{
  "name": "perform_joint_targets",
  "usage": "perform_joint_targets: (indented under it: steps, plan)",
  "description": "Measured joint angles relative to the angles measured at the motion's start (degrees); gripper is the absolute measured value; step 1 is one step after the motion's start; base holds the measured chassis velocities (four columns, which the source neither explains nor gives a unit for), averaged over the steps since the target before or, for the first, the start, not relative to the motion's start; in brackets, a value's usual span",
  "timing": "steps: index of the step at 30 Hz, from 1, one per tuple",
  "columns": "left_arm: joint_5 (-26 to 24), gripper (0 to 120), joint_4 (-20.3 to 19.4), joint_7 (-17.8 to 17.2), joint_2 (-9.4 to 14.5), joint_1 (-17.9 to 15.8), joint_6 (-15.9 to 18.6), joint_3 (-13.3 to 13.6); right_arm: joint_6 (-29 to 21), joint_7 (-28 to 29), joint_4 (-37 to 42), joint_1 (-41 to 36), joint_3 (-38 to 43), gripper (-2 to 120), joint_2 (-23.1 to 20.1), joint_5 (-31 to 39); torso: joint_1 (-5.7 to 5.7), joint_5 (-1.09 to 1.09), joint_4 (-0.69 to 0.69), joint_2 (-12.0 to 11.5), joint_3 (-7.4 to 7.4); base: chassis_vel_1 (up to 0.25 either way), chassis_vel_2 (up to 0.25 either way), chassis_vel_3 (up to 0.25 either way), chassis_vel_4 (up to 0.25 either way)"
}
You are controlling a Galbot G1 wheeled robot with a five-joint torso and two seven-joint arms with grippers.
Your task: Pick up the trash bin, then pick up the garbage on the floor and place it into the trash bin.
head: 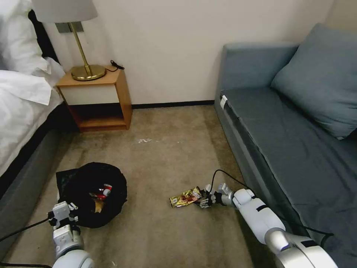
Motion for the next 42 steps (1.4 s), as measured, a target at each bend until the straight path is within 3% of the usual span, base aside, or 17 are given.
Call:
perform_joint_targets:
  steps: [4,11,16,34,38,40,42]
  plan:
    - [0.0,3,0.1,0.0,0.2,-0.1,0.0,0.0,0.8,1.9,1.4,-0.4,-0.4,67,0.2,0.0,0.0,0.0,0.0,0.0,0.0,0.0,0.0,0.0,0.0]
    - [-0.2,3,0.3,0.0,0.3,-0.2,0.0,-0.1,2.1,4.4,3.7,-1.6,-1.1,94,1.0,-3.4,0.0,0.0,0.0,0.0,0.0,0.0,0.0,0.0,0.0]
    - [-0.3,3,1.0,0.0,0.3,0.0,-0.5,-0.1,3.6,7.0,4.0,-1.7,-0.9,100,1.8,-6.6,0.0,0.0,0.0,0.0,0.0,0.0,0.0,0.0,0.0]
    - [-0.5,3,3.3,0.0,0.0,-0.6,-2.1,0.4,9.9,13.5,4.1,-2.2,-0.7,100,4.2,-11.8,0.0,-0.01,0.01,0.0,0.0,0.0,0.0,0.0,0.0]
    - [-0.6,3,3.3,0.0,0.1,-0.6,-2.5,0.4,10.3,13.3,2.5,-2.2,-0.3,86,4.7,-12.3,0.0,-0.01,0.0,0.0,0.0,0.0,0.0,0.0,0.0]
    - [-0.6,3,3.3,0.0,0.1,-0.6,-2.5,0.4,10.3,13.2,2.3,-2.2,-0.2,85,4.8,-12.4,0.0,-0.01,0.0,0.0,0.0,0.0,0.0,0.0,0.0]
    - [-0.7,3,3.3,0.0,0.1,-0.6,-2.7,0.3,10.2,12.8,1.4,-2.2,0.5,73,4.9,-12.4,0.0,0.0,0.01,0.0,0.0,0.0,0.0,0.0,0.0]
